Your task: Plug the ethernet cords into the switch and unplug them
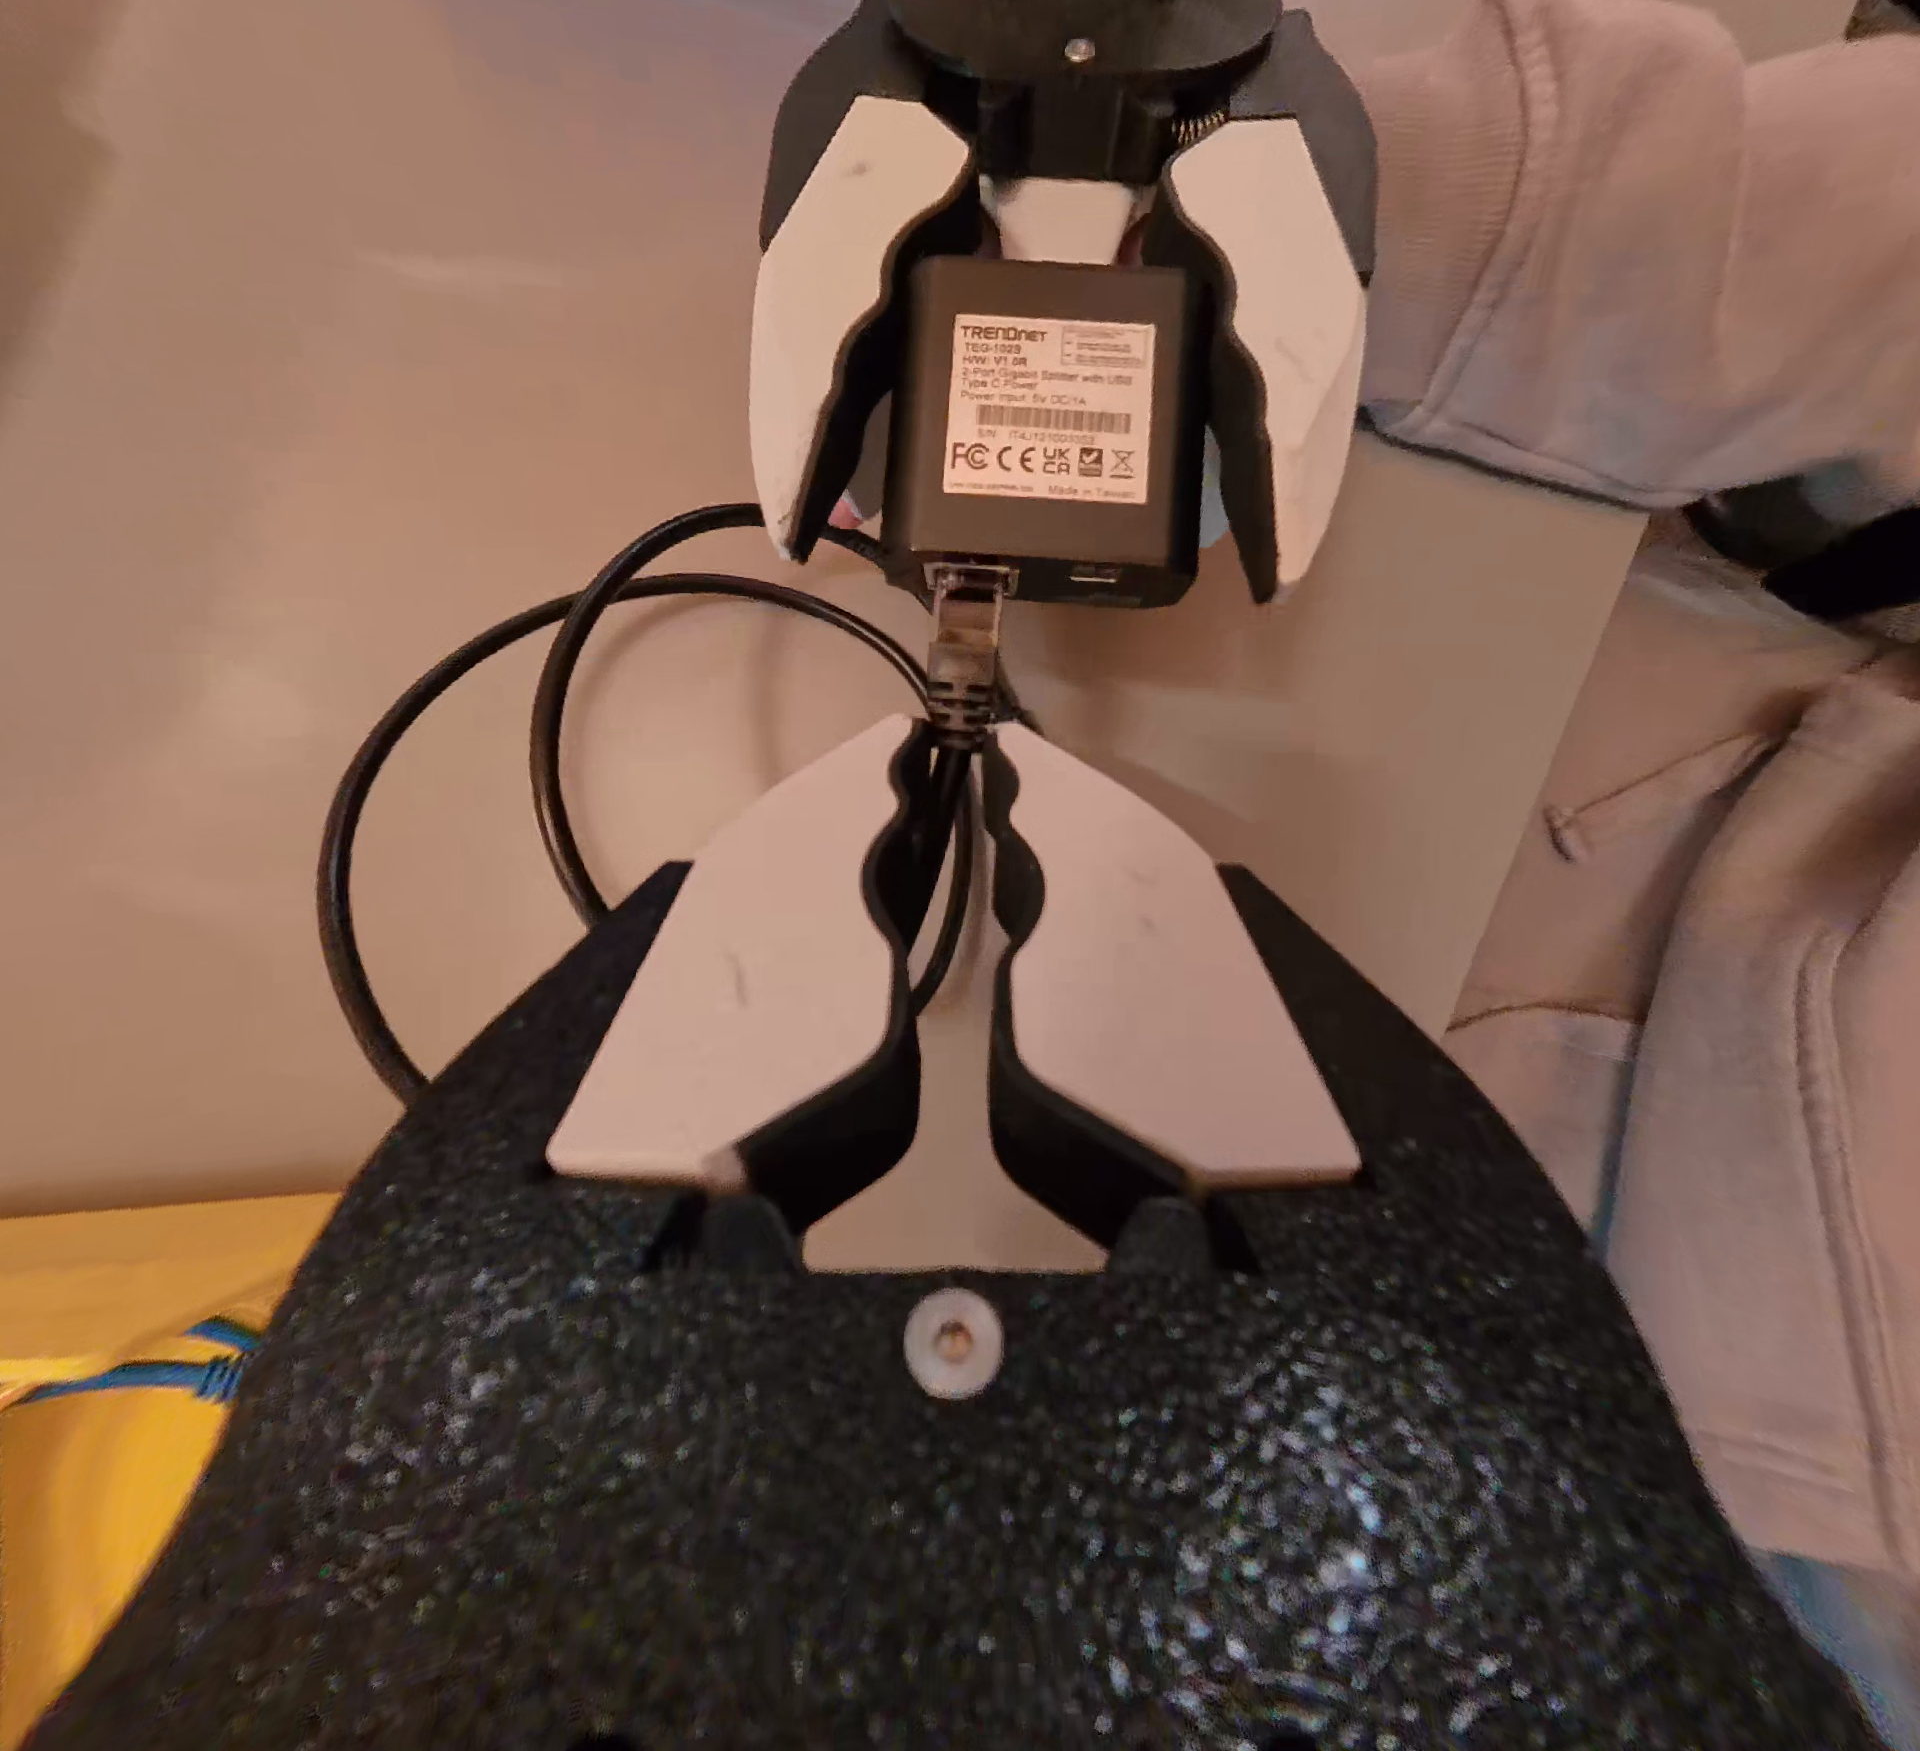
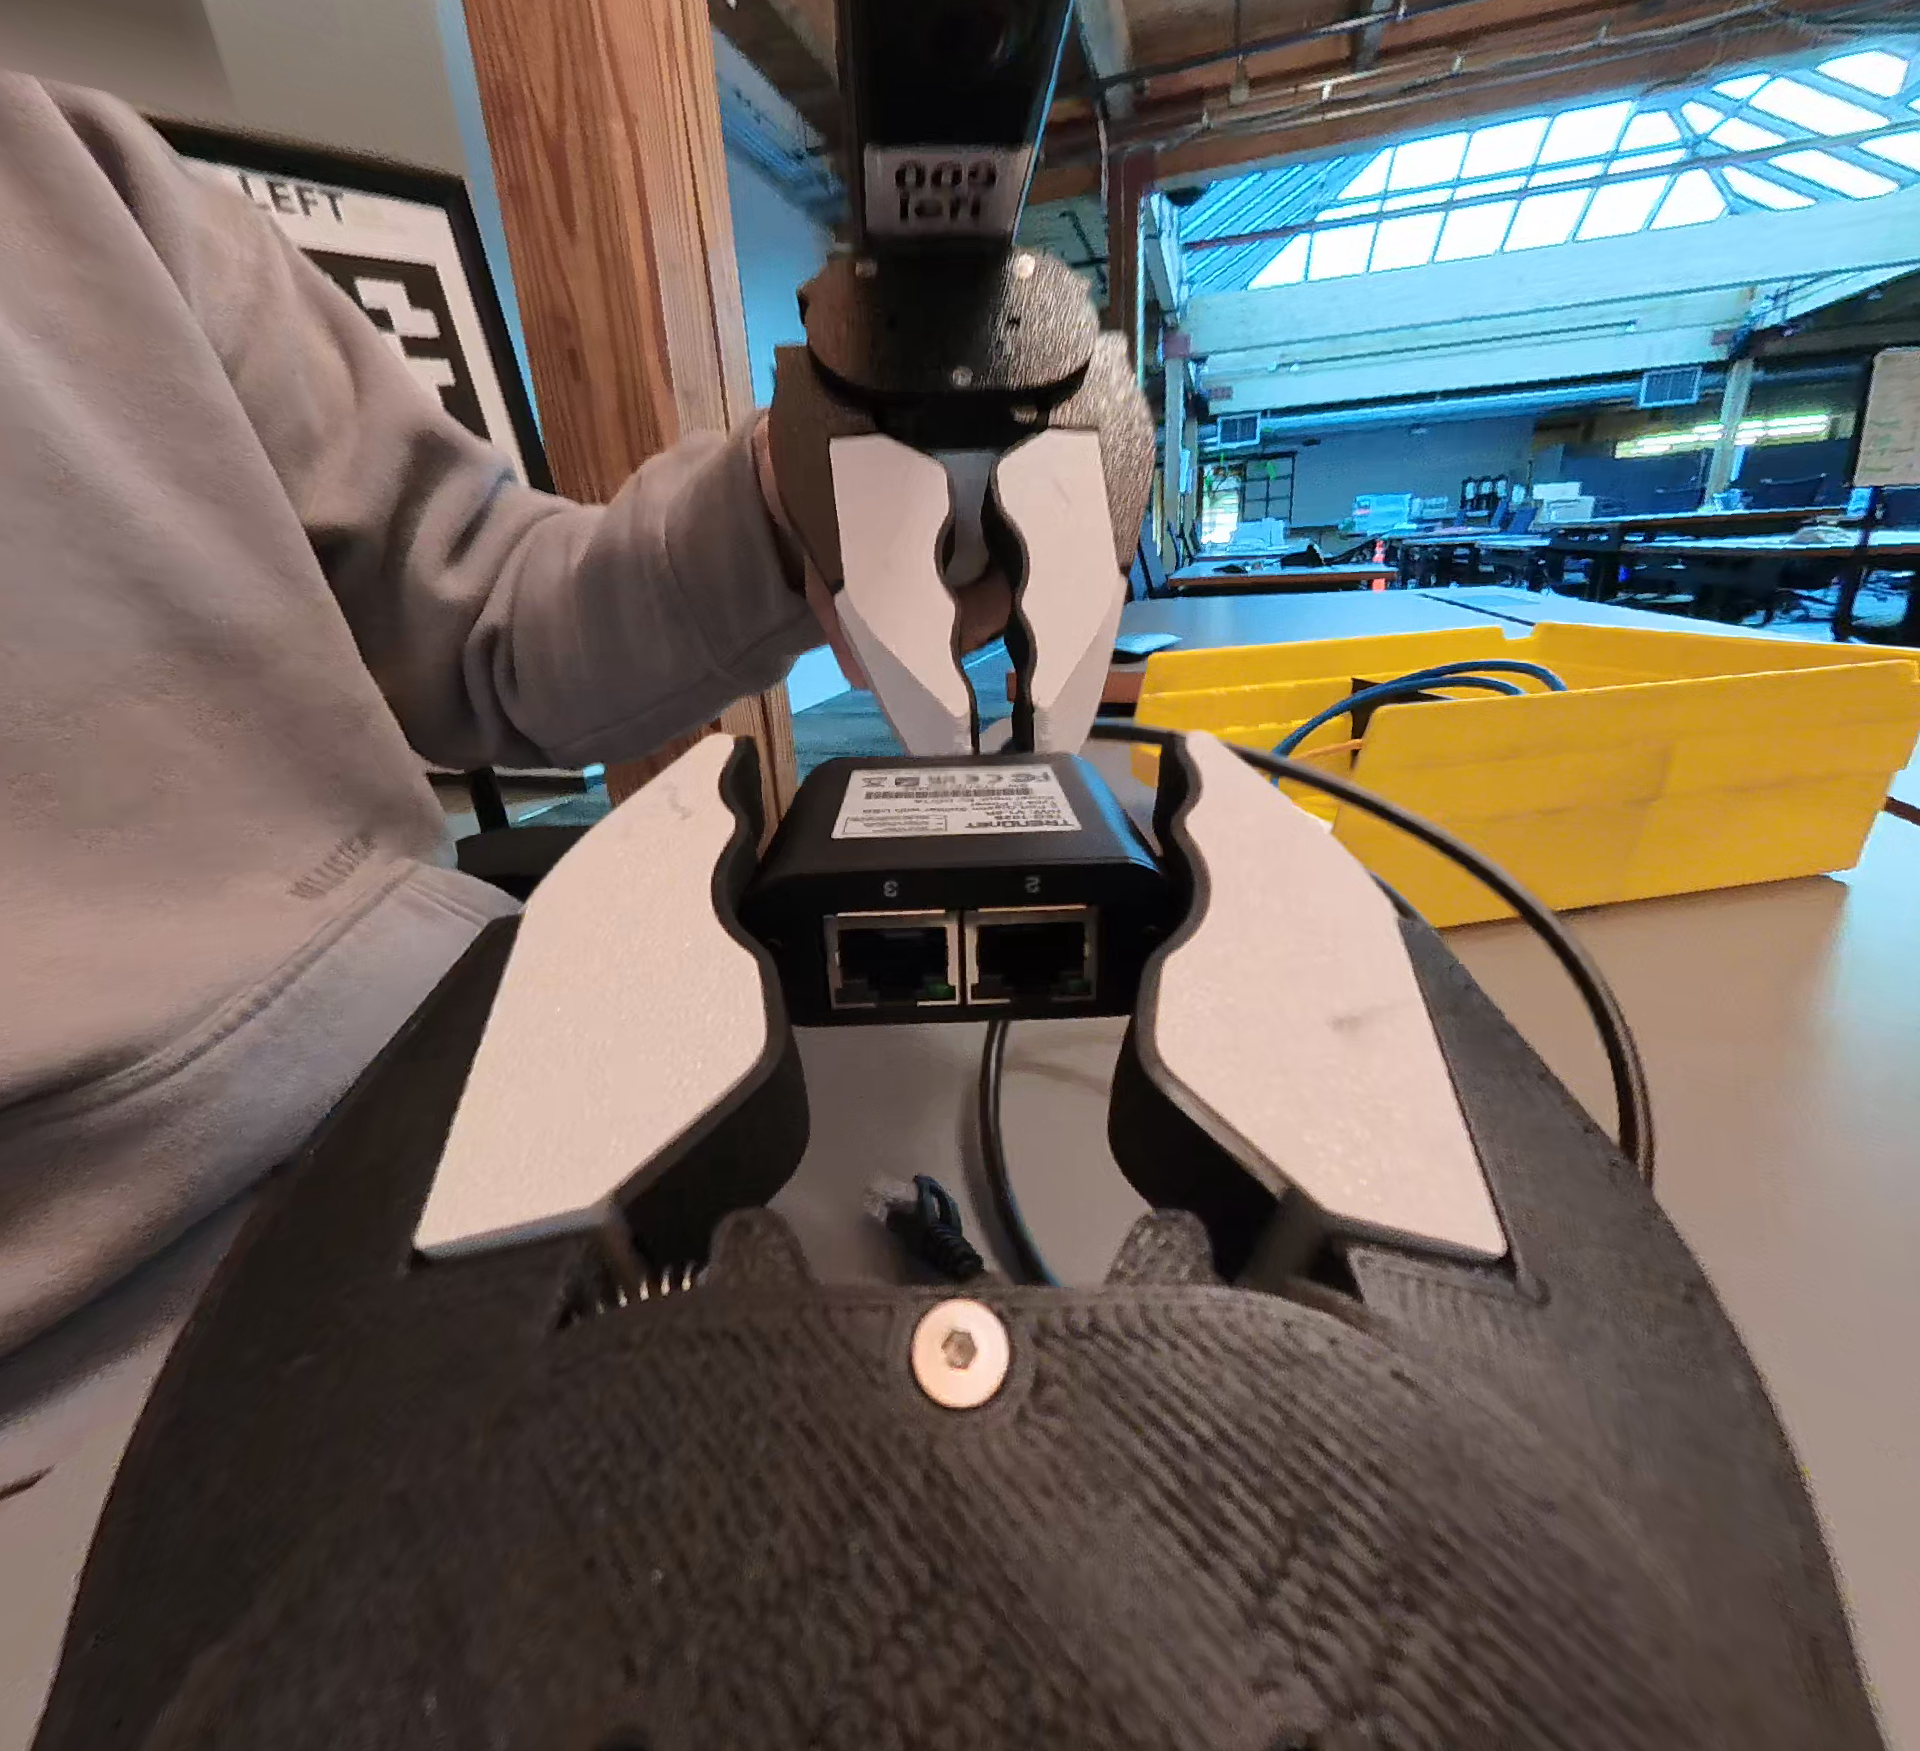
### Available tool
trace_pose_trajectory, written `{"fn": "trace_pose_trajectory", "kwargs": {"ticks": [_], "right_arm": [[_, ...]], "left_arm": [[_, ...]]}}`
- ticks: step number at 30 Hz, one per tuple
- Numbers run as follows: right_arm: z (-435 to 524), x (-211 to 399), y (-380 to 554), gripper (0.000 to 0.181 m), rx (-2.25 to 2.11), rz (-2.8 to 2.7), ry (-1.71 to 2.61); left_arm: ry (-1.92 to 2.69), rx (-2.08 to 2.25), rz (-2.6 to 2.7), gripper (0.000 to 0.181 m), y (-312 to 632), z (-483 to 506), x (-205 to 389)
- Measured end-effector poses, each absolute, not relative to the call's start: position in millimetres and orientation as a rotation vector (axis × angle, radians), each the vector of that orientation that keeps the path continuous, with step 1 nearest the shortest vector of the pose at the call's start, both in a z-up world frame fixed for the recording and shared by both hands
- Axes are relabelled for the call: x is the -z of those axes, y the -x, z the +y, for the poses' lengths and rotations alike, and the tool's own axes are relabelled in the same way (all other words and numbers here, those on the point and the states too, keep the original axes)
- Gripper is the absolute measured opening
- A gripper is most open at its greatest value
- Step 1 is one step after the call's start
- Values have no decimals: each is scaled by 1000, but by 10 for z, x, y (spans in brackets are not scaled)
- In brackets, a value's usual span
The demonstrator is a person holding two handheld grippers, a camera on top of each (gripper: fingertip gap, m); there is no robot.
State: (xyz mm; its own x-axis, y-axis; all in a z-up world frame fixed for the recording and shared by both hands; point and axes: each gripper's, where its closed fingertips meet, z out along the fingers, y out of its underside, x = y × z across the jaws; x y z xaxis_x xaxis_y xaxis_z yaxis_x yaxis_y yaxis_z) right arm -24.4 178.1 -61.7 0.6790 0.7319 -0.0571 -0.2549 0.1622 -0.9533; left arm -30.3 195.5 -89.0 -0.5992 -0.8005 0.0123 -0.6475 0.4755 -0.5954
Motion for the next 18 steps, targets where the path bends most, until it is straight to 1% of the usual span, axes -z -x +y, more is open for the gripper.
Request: {"fn": "trace_pose_trajectory", "kwargs": {"ticks": [2, 5, 11, 13, 15, 16, 17, 18], "right_arm": [[1769, 604, 222, 74, -740, -463, 1203], [1732, 555, 159, 75, -768, -417, 1156], [1727, 536, 87, 74, -762, -371, 1135], [1751, 536, 44, 74, -727, -353, 1137], [1802, 550, 41, 74, -601, -377, 1144], [1826, 551, 28, 74, -559, -372, 1145], [1852, 548, -2, 73, -512, -358, 1142], [1868, 544, -35, 74, -466, -347, 1137]], "left_arm": [[1233, 830, 2448, 7, 281, 1941, 932], [1254, 1015, 2320, 7, 210, 1889, 798], [1308, 1151, 2198, 8, 135, 1876, 821], [1265, 1119, 2191, 9, 95, 1896, 841], [1207, 1072, 2162, 10, 43, 1973, 834], [1236, 1070, 2128, 11, 29, 2016, 829], [1309, 1075, 2048, 17, 8, 2081, 798], [1383, 1097, 1940, 31, 0, 2149, 742]]}}
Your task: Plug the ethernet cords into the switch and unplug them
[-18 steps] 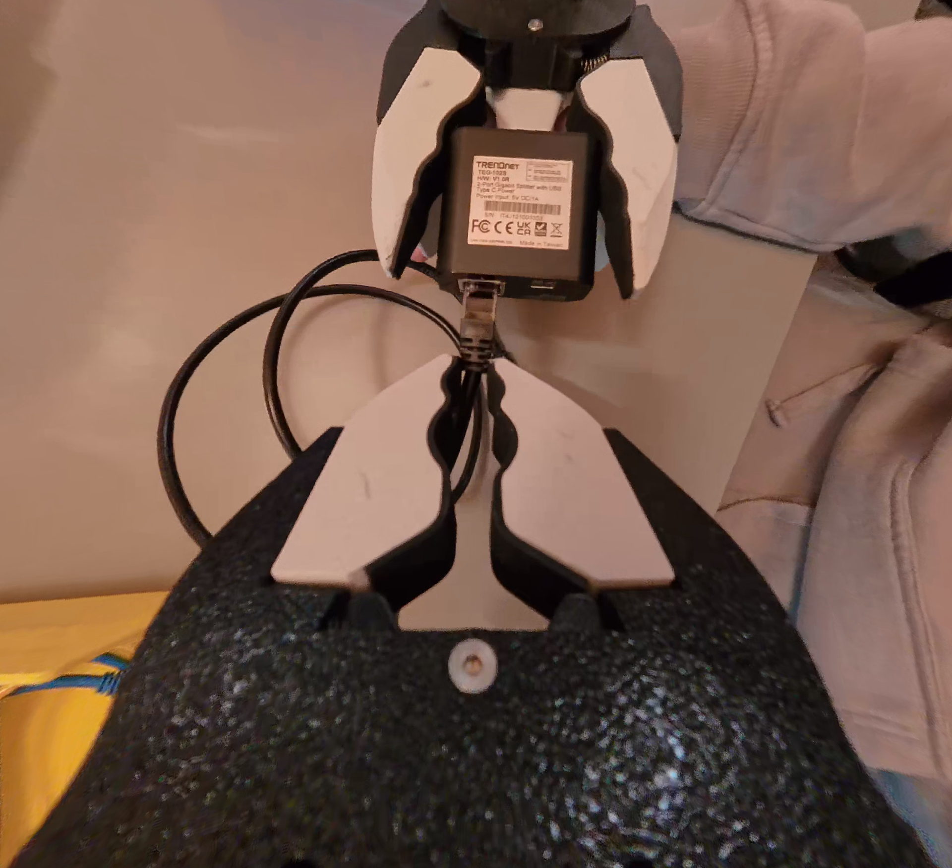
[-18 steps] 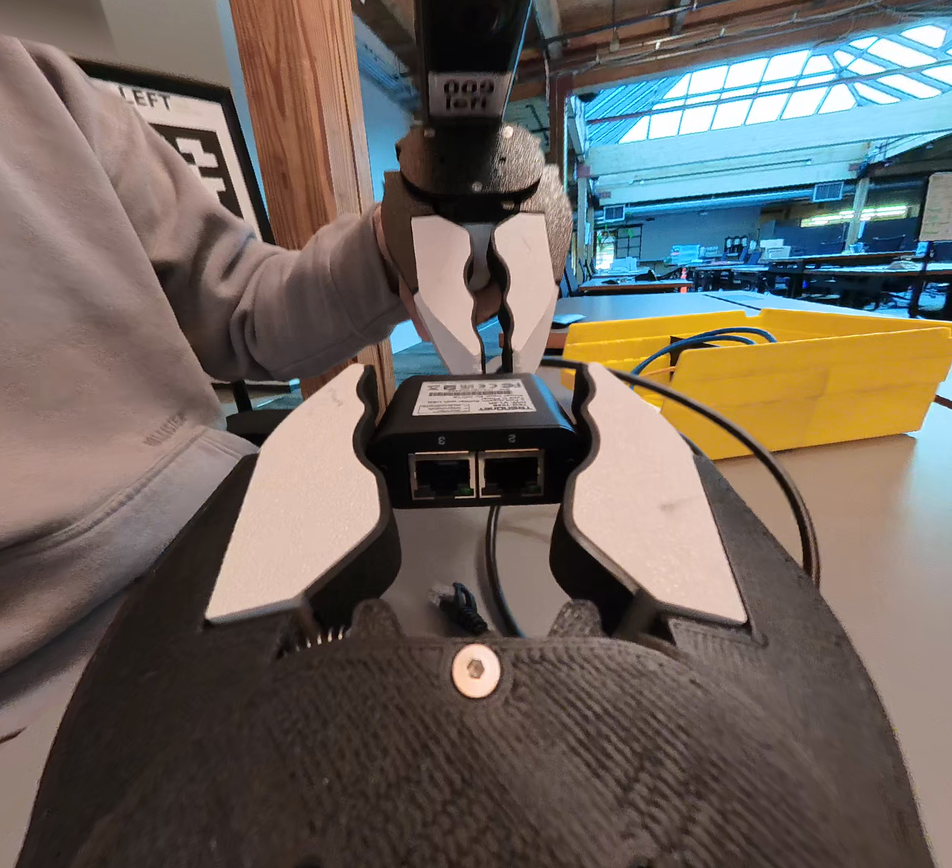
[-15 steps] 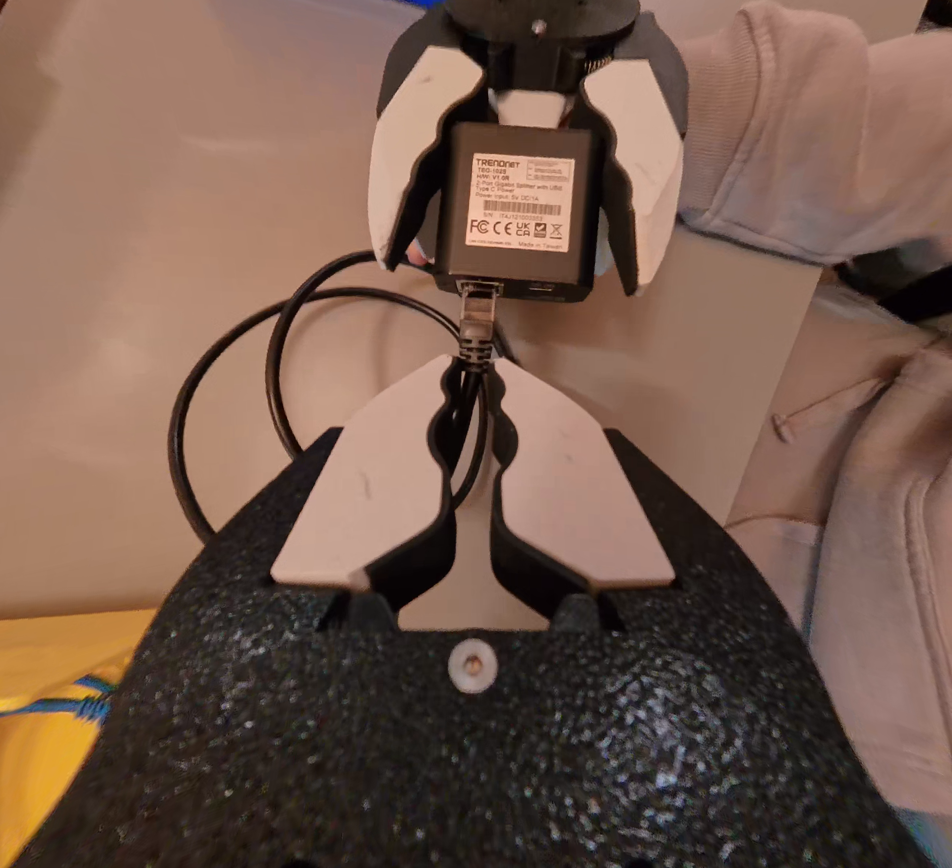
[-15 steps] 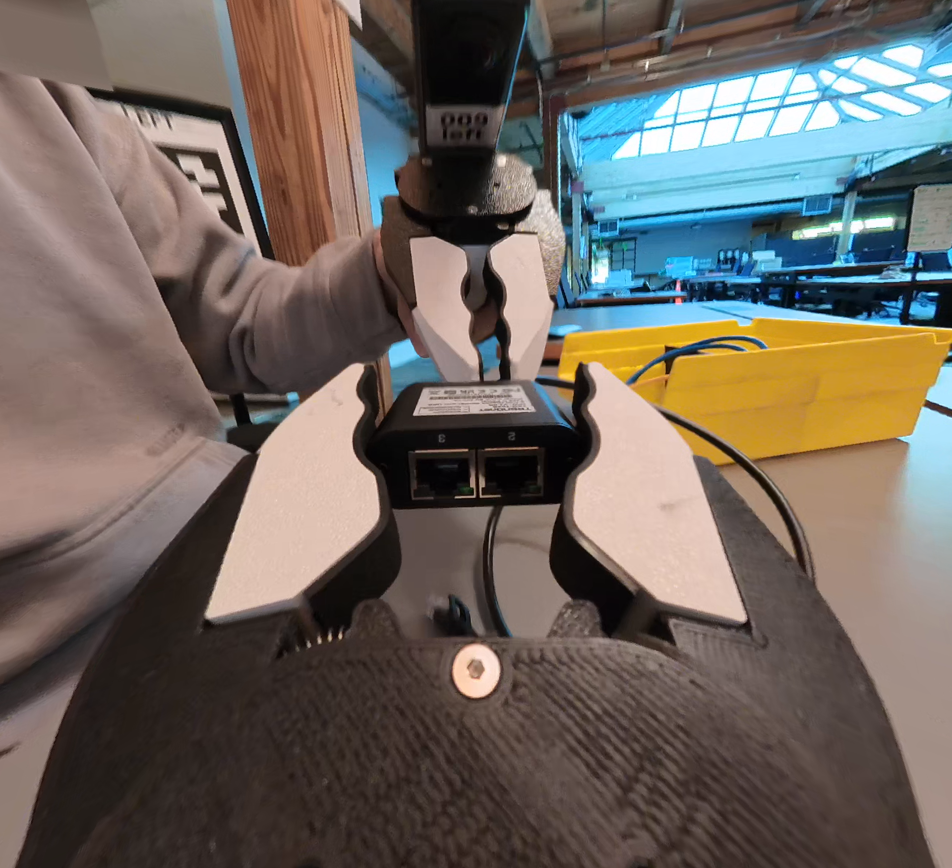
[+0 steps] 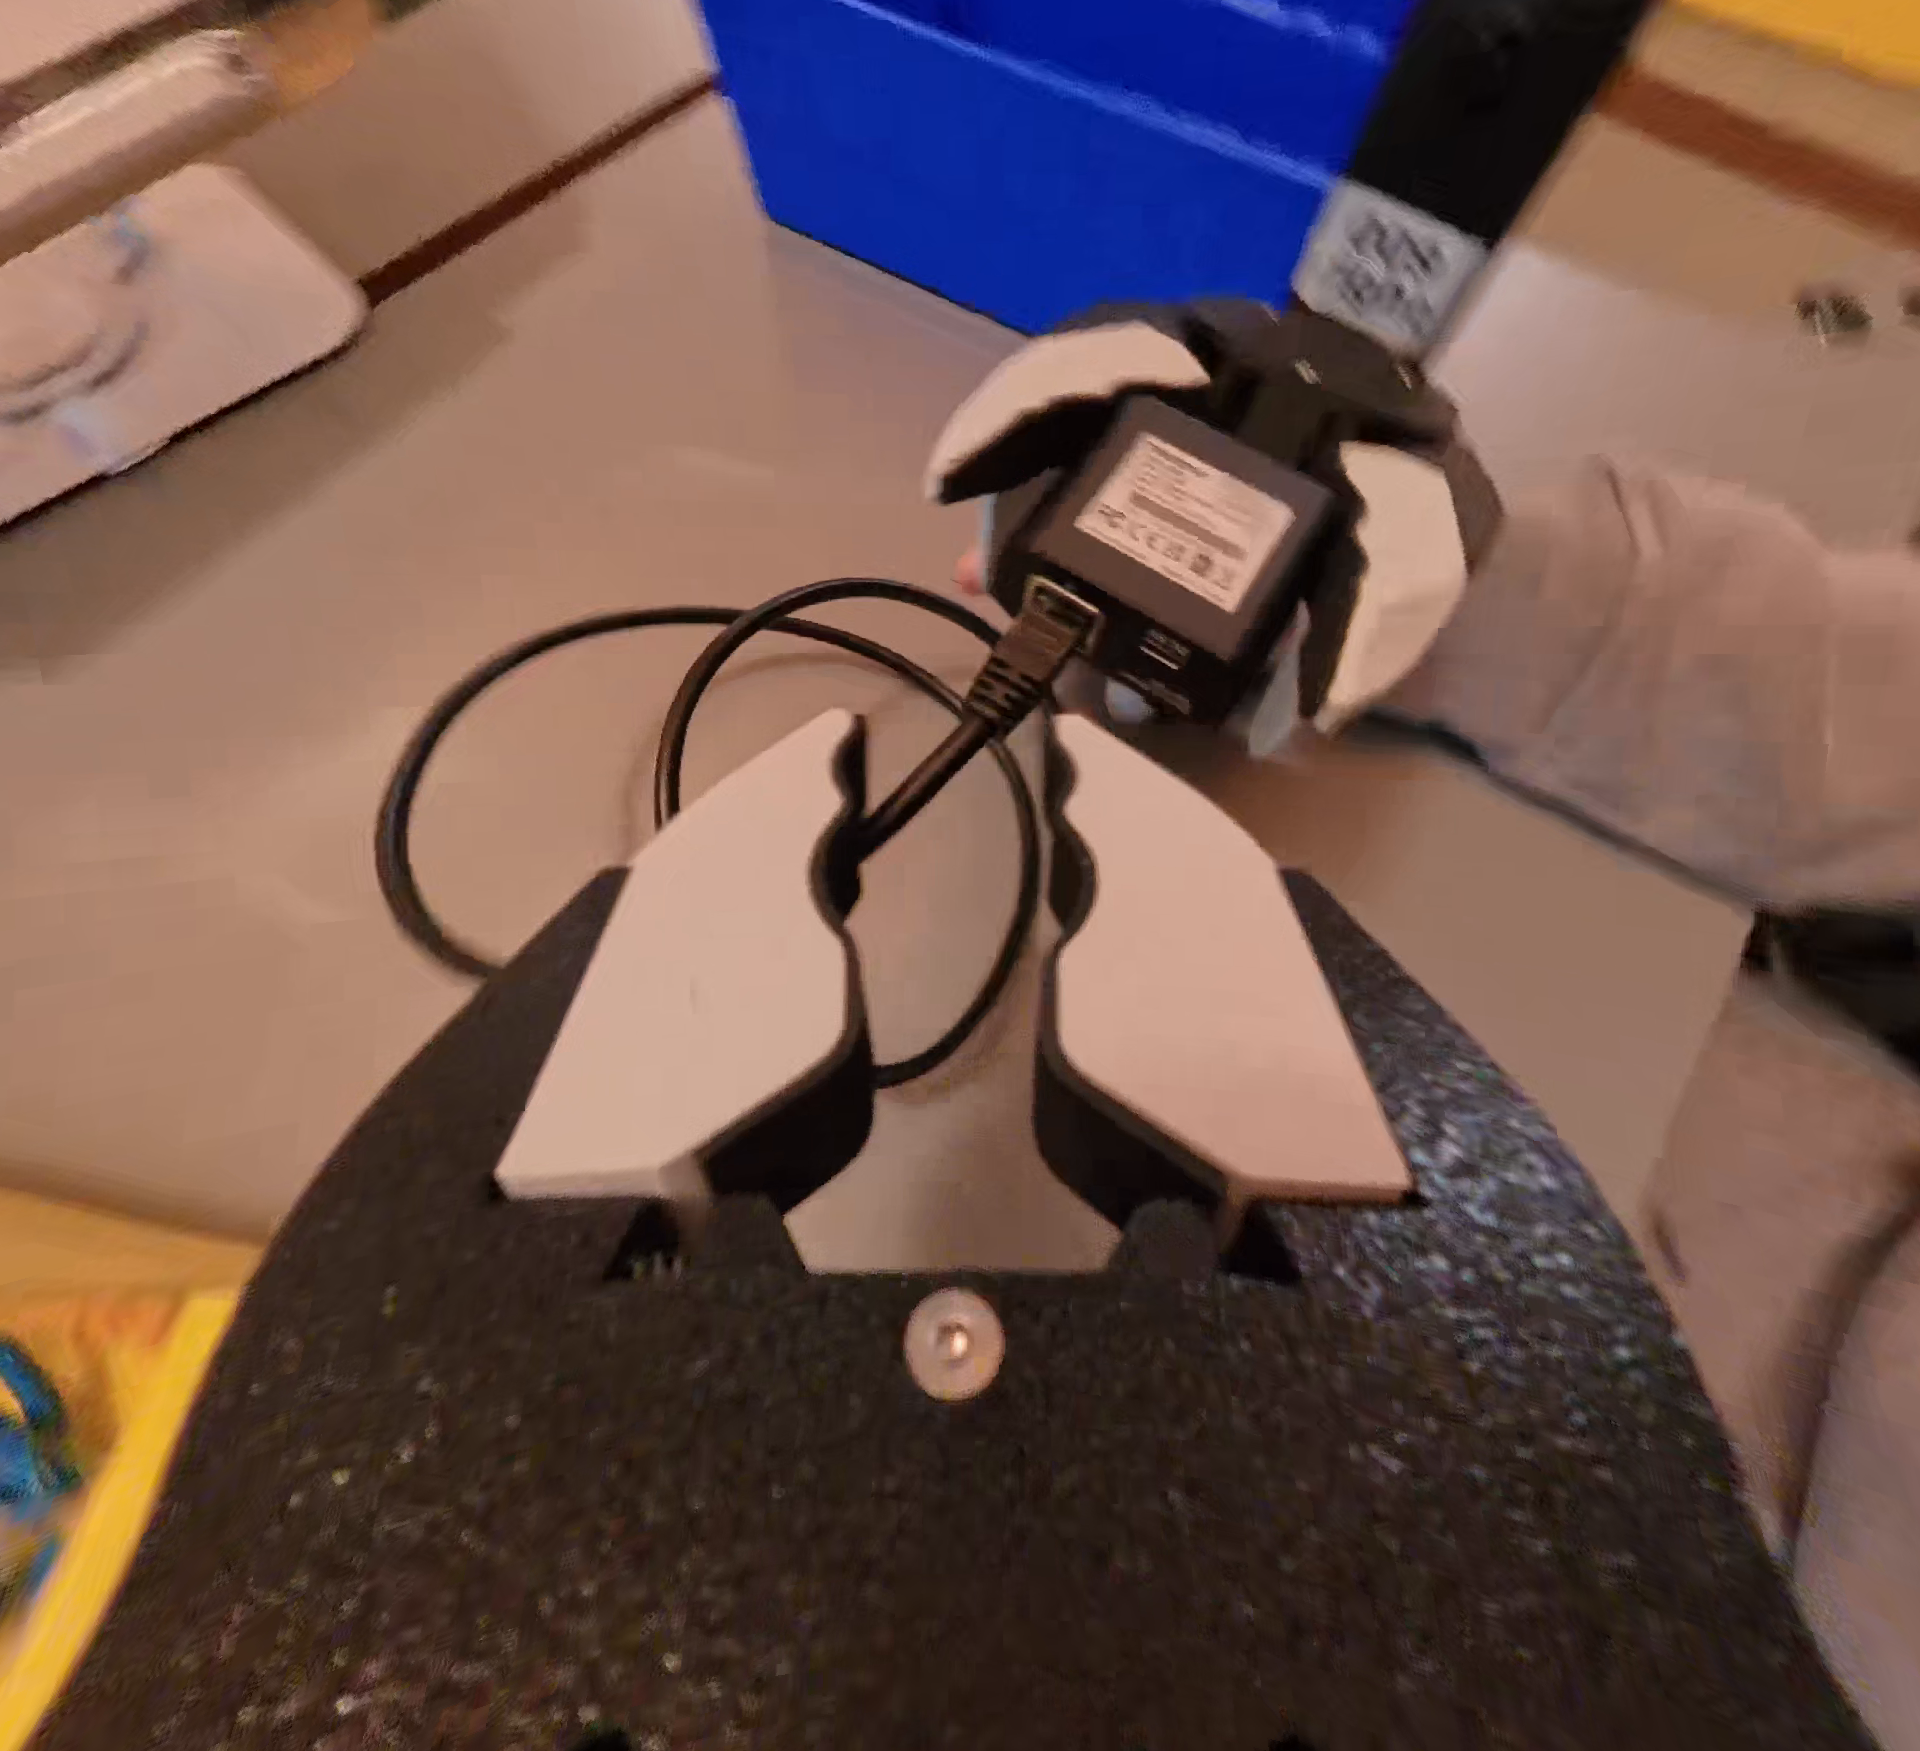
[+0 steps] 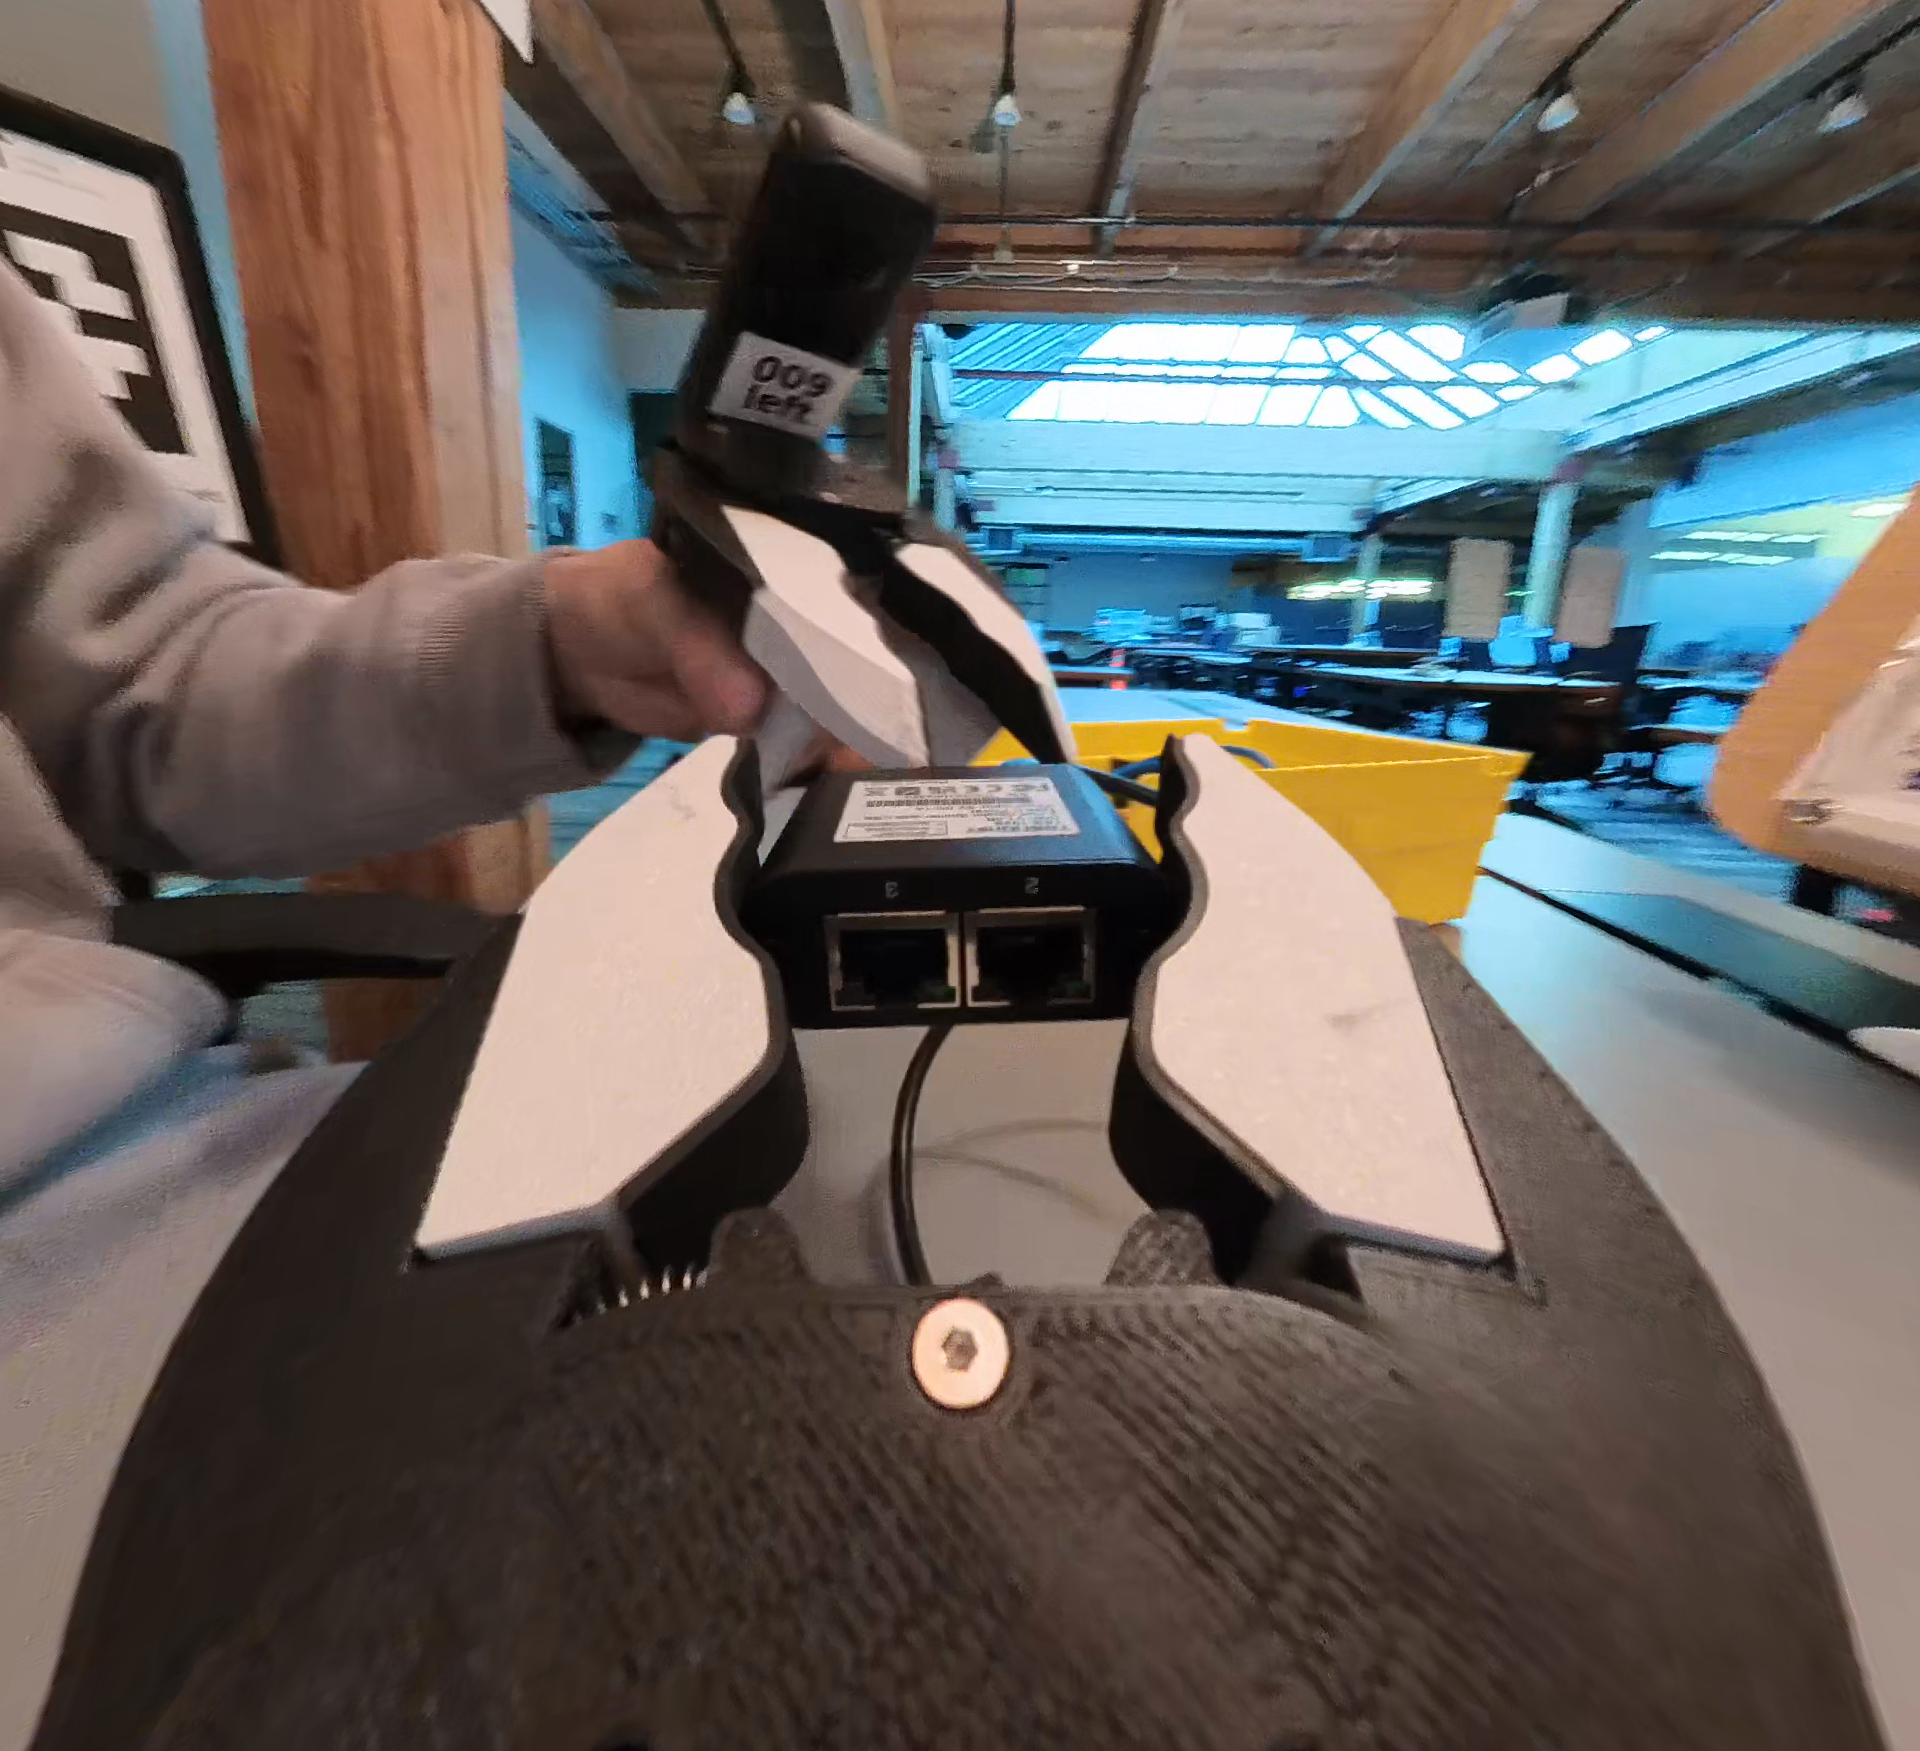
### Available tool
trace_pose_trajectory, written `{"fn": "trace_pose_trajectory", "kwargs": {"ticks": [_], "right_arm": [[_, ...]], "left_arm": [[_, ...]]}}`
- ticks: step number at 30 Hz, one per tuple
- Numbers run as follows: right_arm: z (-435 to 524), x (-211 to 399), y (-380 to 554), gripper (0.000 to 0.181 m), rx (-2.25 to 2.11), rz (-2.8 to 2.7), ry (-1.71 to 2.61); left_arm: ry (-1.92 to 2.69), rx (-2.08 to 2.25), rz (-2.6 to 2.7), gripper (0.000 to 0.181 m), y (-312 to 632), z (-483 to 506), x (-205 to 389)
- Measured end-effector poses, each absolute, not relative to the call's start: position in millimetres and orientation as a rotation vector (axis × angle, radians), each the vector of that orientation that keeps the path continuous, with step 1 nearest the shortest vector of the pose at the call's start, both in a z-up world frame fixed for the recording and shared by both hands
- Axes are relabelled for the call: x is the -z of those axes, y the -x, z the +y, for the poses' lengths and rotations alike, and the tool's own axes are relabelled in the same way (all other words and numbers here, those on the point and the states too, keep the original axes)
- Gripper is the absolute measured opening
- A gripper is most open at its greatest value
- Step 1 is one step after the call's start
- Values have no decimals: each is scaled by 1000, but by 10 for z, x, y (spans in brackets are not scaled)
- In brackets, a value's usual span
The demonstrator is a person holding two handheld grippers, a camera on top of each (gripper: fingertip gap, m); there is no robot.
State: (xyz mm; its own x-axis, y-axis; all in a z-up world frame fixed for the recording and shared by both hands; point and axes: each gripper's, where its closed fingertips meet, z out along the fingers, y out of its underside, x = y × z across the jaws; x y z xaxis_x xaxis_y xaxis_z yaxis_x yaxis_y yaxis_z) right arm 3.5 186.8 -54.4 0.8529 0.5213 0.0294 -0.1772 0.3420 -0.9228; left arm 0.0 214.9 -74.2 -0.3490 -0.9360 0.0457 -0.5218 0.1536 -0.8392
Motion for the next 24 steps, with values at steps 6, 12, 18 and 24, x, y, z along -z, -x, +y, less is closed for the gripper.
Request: {"fn": "trace_pose_trajectory", "kwargs": {"ticks": [6, 12, 18, 24], "right_arm": [[1912, 503, -68, 74, -337, -348, 1130], [2026, 654, 269, 74, -317, -501, 1215], [1879, 721, 398, 73, -416, -657, 1387], [1804, 891, 410, 78, -238, -848, 1595]], "left_arm": [[1839, 1656, 1410, 60, 224, 2107, 706], [2004, 2613, 1163, 42, 162, 1635, 734], [2004, 2552, 1510, 23, 221, 1554, 831], [1948, 2114, 2313, 23, 608, 1669, 926]]}}
